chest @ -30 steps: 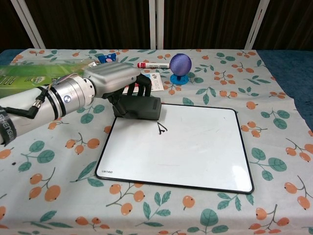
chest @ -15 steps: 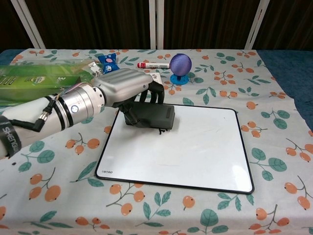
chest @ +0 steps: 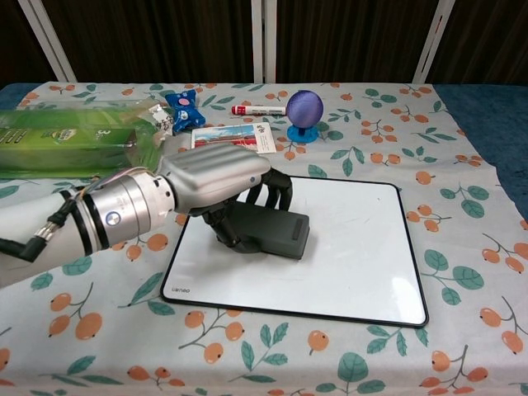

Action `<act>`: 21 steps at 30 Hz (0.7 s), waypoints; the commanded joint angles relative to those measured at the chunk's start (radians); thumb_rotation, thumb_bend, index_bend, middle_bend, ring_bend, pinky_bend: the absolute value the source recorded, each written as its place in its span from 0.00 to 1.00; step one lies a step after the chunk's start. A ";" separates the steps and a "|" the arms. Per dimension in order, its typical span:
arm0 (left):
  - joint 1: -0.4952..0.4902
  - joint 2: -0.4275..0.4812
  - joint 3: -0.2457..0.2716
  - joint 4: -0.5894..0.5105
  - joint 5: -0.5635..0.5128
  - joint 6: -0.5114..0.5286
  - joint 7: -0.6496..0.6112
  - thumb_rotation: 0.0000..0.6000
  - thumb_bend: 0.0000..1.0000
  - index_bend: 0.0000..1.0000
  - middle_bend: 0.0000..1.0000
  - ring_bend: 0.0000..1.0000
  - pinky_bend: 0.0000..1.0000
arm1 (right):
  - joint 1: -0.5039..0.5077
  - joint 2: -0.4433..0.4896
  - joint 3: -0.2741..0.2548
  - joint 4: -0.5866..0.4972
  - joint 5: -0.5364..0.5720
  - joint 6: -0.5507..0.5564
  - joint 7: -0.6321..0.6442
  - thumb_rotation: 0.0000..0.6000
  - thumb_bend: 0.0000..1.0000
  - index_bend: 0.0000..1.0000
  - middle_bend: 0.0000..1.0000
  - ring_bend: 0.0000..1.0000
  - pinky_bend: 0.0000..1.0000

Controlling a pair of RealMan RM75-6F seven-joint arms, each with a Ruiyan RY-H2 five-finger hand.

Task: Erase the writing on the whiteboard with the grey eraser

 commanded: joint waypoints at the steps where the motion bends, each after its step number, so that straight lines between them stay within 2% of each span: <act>1: 0.011 0.026 0.012 -0.035 0.004 0.004 0.017 1.00 0.37 0.63 0.63 0.58 0.58 | 0.001 0.000 0.000 -0.001 0.000 0.000 -0.002 1.00 0.26 0.00 0.00 0.00 0.00; 7: 0.007 -0.006 -0.024 0.003 -0.006 0.026 0.014 1.00 0.37 0.63 0.63 0.57 0.58 | 0.000 -0.002 -0.005 -0.009 -0.007 0.003 -0.012 1.00 0.26 0.00 0.00 0.00 0.00; 14: -0.023 -0.103 -0.069 0.152 -0.035 0.007 -0.023 1.00 0.37 0.63 0.63 0.58 0.58 | -0.005 0.003 -0.004 -0.014 -0.002 0.007 -0.013 1.00 0.26 0.00 0.00 0.00 0.00; 21: -0.058 -0.161 -0.107 0.300 -0.053 -0.012 -0.051 1.00 0.37 0.63 0.63 0.57 0.58 | -0.008 0.014 0.000 -0.022 -0.003 0.017 -0.008 1.00 0.26 0.00 0.00 0.00 0.00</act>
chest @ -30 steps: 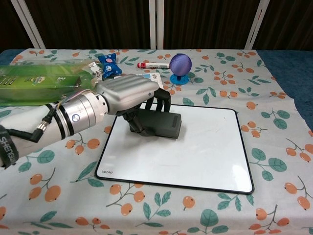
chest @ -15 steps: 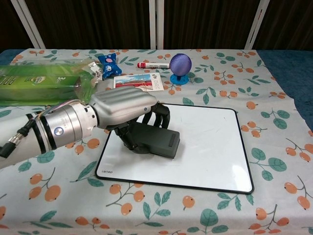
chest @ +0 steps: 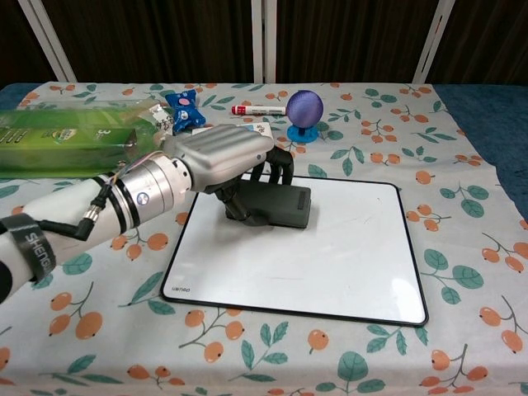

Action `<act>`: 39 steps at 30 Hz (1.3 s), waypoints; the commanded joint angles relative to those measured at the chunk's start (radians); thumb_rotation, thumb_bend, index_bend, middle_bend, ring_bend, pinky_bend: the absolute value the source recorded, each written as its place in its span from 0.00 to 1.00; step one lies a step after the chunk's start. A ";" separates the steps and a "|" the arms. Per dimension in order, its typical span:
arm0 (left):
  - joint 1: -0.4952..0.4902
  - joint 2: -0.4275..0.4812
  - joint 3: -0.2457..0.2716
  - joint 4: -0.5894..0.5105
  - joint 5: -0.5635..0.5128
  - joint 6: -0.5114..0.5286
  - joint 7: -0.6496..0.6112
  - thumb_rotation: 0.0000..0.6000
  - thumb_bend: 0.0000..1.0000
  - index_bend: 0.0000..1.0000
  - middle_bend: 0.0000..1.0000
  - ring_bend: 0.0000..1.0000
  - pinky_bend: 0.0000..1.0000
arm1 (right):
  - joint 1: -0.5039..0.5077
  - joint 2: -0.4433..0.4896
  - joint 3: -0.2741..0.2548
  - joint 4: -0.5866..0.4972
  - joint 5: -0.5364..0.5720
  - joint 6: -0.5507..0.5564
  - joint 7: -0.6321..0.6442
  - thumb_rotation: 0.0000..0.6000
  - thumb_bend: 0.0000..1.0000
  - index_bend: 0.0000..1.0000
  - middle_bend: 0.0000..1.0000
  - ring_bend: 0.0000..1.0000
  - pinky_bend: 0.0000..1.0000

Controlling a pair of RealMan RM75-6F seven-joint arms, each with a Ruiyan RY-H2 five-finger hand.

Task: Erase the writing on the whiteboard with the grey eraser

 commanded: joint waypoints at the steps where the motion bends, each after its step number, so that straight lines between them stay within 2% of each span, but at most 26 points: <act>1: -0.023 -0.035 -0.024 0.073 -0.015 -0.015 -0.020 1.00 0.37 0.63 0.63 0.57 0.58 | 0.000 0.001 0.000 -0.001 0.000 -0.001 0.001 1.00 0.26 0.00 0.00 0.00 0.00; 6: -0.042 -0.050 -0.040 0.144 -0.021 -0.023 -0.034 1.00 0.37 0.63 0.63 0.58 0.58 | -0.001 0.000 -0.001 -0.004 -0.005 0.004 0.000 1.00 0.26 0.00 0.00 0.00 0.00; 10: -0.045 -0.040 -0.055 0.155 -0.023 -0.004 -0.054 1.00 0.37 0.63 0.63 0.57 0.58 | -0.003 0.003 0.000 -0.006 -0.005 0.009 -0.001 1.00 0.26 0.00 0.00 0.00 0.00; 14: -0.038 -0.021 -0.058 0.133 -0.022 0.015 -0.067 1.00 0.37 0.63 0.63 0.57 0.58 | -0.003 0.005 0.000 -0.011 -0.003 0.007 -0.004 1.00 0.26 0.00 0.00 0.00 0.00; 22: -0.004 0.006 -0.010 0.032 -0.025 0.000 -0.073 1.00 0.37 0.63 0.63 0.57 0.58 | 0.000 -0.001 -0.005 -0.016 -0.009 0.002 -0.017 1.00 0.26 0.00 0.00 0.00 0.00; 27: 0.021 0.052 0.014 -0.077 -0.039 -0.023 -0.092 1.00 0.37 0.63 0.63 0.58 0.58 | -0.003 0.004 -0.004 -0.019 -0.008 0.007 -0.016 1.00 0.26 0.00 0.00 0.00 0.00; 31: 0.048 0.143 0.042 -0.239 -0.042 -0.043 -0.130 1.00 0.37 0.63 0.63 0.58 0.58 | -0.005 0.007 -0.002 -0.017 -0.004 0.006 -0.003 1.00 0.26 0.00 0.00 0.00 0.00; 37: 0.104 0.287 0.089 -0.428 -0.012 0.014 -0.115 1.00 0.37 0.63 0.63 0.58 0.58 | 0.000 0.012 0.001 -0.022 -0.016 0.009 0.008 1.00 0.26 0.00 0.00 0.00 0.00; 39: 0.122 0.323 0.096 -0.460 -0.004 0.040 -0.106 1.00 0.37 0.63 0.63 0.58 0.58 | 0.002 0.012 0.001 -0.023 -0.020 0.011 0.007 1.00 0.26 0.00 0.00 0.00 0.00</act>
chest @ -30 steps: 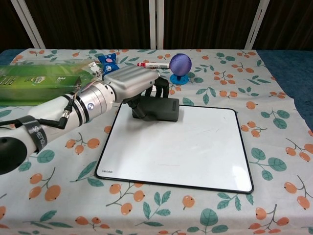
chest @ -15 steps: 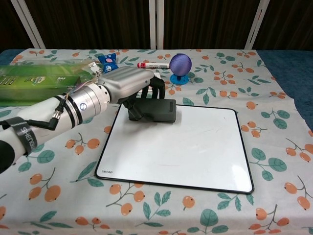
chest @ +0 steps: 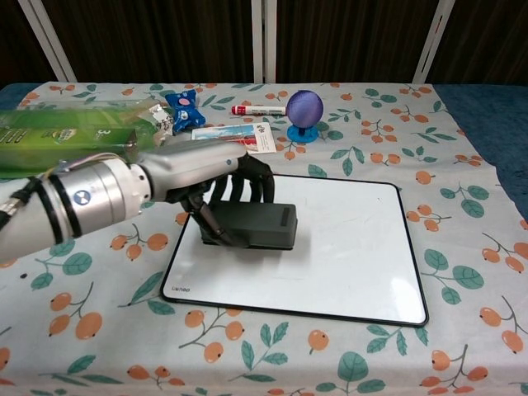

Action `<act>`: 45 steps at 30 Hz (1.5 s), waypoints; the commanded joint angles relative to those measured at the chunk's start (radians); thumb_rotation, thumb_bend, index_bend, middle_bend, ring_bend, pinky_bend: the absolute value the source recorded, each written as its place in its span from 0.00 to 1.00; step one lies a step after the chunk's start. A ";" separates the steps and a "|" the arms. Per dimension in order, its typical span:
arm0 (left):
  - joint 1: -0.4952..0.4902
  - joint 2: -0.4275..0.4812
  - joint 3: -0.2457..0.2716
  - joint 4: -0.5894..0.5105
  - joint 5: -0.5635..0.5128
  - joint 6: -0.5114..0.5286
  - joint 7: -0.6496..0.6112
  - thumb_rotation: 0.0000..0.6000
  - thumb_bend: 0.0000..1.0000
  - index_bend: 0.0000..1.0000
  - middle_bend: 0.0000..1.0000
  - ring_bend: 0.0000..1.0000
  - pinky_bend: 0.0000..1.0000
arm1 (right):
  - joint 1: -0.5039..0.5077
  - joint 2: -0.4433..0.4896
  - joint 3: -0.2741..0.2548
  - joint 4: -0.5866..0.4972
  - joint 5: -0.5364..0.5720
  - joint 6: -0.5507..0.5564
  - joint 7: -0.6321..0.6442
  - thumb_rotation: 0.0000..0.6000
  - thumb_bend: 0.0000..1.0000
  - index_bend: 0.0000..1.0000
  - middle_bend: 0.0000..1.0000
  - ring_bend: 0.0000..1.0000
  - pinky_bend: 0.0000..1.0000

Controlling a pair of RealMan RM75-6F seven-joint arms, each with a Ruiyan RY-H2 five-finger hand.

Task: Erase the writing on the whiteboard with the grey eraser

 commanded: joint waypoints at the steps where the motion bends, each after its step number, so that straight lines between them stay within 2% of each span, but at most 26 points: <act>1: 0.053 0.096 0.031 -0.086 0.023 0.064 0.016 1.00 0.37 0.63 0.63 0.58 0.58 | 0.002 0.000 0.000 -0.003 -0.005 0.002 -0.001 1.00 0.26 0.00 0.00 0.00 0.00; 3: 0.078 0.129 0.038 -0.076 0.046 0.114 0.025 1.00 0.37 0.63 0.63 0.58 0.58 | 0.002 -0.001 -0.001 -0.005 -0.011 0.004 -0.002 1.00 0.26 0.00 0.00 0.00 0.00; 5: 0.109 0.150 0.042 -0.017 0.054 0.164 0.012 1.00 0.37 0.64 0.63 0.58 0.58 | 0.002 0.000 -0.003 -0.007 -0.016 0.006 -0.003 1.00 0.26 0.00 0.00 0.00 0.00; 11: 0.171 0.201 0.087 0.138 0.079 0.194 -0.152 1.00 0.37 0.65 0.63 0.58 0.59 | -0.001 0.014 0.005 -0.022 -0.021 0.027 0.003 1.00 0.26 0.00 0.00 0.00 0.00; 15: 0.217 0.197 0.124 0.244 0.103 0.217 -0.279 1.00 0.35 0.65 0.63 0.58 0.59 | -0.002 0.024 0.011 -0.039 -0.019 0.034 -0.002 1.00 0.26 0.00 0.00 0.00 0.00; 23: 0.274 0.171 0.144 0.371 0.138 0.278 -0.372 1.00 0.29 0.61 0.61 0.55 0.59 | -0.007 0.037 0.014 -0.068 -0.025 0.053 -0.026 1.00 0.27 0.00 0.00 0.00 0.00; 25: 0.280 0.165 0.146 0.388 0.150 0.291 -0.376 1.00 0.25 0.56 0.58 0.53 0.58 | -0.009 0.036 0.012 -0.070 -0.024 0.053 -0.031 1.00 0.27 0.00 0.00 0.00 0.00; 29: 0.284 0.159 0.154 0.407 0.168 0.291 -0.396 1.00 0.13 0.28 0.48 0.46 0.53 | -0.010 0.034 0.009 -0.075 -0.023 0.051 -0.039 1.00 0.26 0.00 0.00 0.00 0.00; 30: 0.284 0.158 0.155 0.411 0.170 0.288 -0.405 1.00 0.11 0.25 0.46 0.45 0.52 | -0.010 0.033 0.009 -0.076 -0.022 0.050 -0.041 1.00 0.26 0.00 0.00 0.00 0.00; 35: 0.290 0.152 0.165 0.434 0.188 0.284 -0.392 1.00 0.04 0.18 0.38 0.39 0.45 | -0.011 0.033 0.008 -0.077 -0.021 0.051 -0.044 1.00 0.27 0.00 0.00 0.00 0.00; 41: 0.289 0.172 0.168 0.404 0.184 0.250 -0.343 1.00 0.00 0.16 0.31 0.30 0.37 | -0.014 0.033 0.007 -0.075 -0.022 0.054 -0.041 1.00 0.27 0.00 0.00 0.00 0.00; 45: 0.314 0.210 0.145 0.333 0.181 0.322 -0.261 0.98 0.00 0.13 0.24 0.19 0.29 | -0.018 0.033 0.008 -0.071 -0.027 0.064 -0.036 1.00 0.26 0.00 0.00 0.00 0.00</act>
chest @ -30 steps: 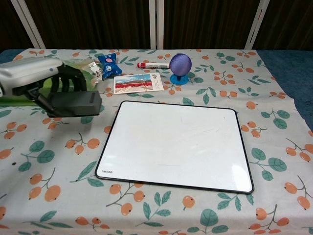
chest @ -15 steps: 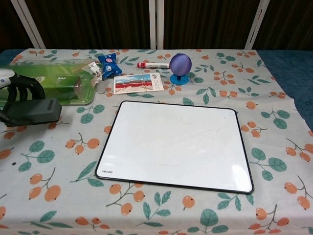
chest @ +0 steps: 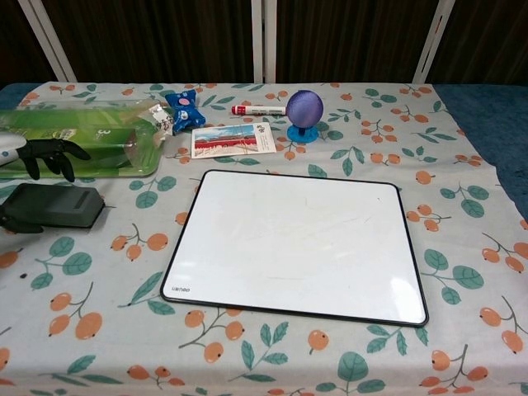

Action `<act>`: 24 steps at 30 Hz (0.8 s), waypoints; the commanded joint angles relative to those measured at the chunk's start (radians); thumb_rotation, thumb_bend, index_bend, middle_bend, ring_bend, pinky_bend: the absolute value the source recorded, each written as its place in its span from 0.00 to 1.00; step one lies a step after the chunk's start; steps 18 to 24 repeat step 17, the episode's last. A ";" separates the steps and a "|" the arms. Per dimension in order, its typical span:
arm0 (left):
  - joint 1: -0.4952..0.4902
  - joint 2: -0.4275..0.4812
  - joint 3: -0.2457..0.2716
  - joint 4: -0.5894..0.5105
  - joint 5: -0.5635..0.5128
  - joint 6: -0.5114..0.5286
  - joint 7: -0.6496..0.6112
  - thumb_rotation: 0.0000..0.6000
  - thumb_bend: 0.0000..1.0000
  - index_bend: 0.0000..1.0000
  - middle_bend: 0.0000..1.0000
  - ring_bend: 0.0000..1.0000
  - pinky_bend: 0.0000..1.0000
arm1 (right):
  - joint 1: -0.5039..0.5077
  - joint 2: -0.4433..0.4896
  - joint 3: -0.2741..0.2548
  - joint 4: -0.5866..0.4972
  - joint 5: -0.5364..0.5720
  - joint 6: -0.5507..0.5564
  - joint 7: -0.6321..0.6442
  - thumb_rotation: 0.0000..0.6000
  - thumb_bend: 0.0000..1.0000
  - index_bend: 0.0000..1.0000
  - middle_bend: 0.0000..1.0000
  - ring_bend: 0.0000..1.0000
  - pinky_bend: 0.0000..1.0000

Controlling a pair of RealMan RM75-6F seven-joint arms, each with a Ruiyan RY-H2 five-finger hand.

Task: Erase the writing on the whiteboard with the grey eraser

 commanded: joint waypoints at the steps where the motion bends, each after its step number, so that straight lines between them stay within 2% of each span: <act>1: 0.033 0.045 -0.027 -0.082 -0.004 0.089 0.095 0.93 0.00 0.13 0.22 0.16 0.27 | -0.003 0.000 0.000 0.004 -0.004 0.006 0.004 1.00 0.26 0.00 0.00 0.00 0.00; 6: 0.138 0.170 -0.058 -0.327 -0.044 0.260 0.316 0.50 0.00 0.12 0.14 0.10 0.20 | -0.007 0.000 -0.012 0.021 -0.004 -0.004 0.006 1.00 0.25 0.00 0.00 0.00 0.00; 9: 0.202 0.236 -0.066 -0.430 -0.090 0.324 0.412 0.39 0.00 0.12 0.12 0.08 0.20 | -0.008 -0.013 -0.017 0.047 0.005 -0.014 -0.023 1.00 0.23 0.00 0.00 0.00 0.00; 12: 0.254 0.281 -0.068 -0.468 -0.130 0.365 0.444 0.35 0.00 0.12 0.11 0.08 0.19 | -0.009 -0.034 -0.017 0.068 0.018 -0.016 -0.054 1.00 0.22 0.00 0.00 0.00 0.00; 17: 0.311 0.319 -0.063 -0.458 -0.162 0.380 0.414 0.35 0.00 0.12 0.10 0.08 0.19 | -0.010 -0.044 -0.015 0.080 0.034 -0.023 -0.069 1.00 0.22 0.00 0.00 0.00 0.00; 24: 0.311 0.319 -0.063 -0.458 -0.162 0.380 0.414 0.35 0.00 0.12 0.10 0.08 0.19 | -0.010 -0.044 -0.015 0.080 0.034 -0.023 -0.069 1.00 0.22 0.00 0.00 0.00 0.00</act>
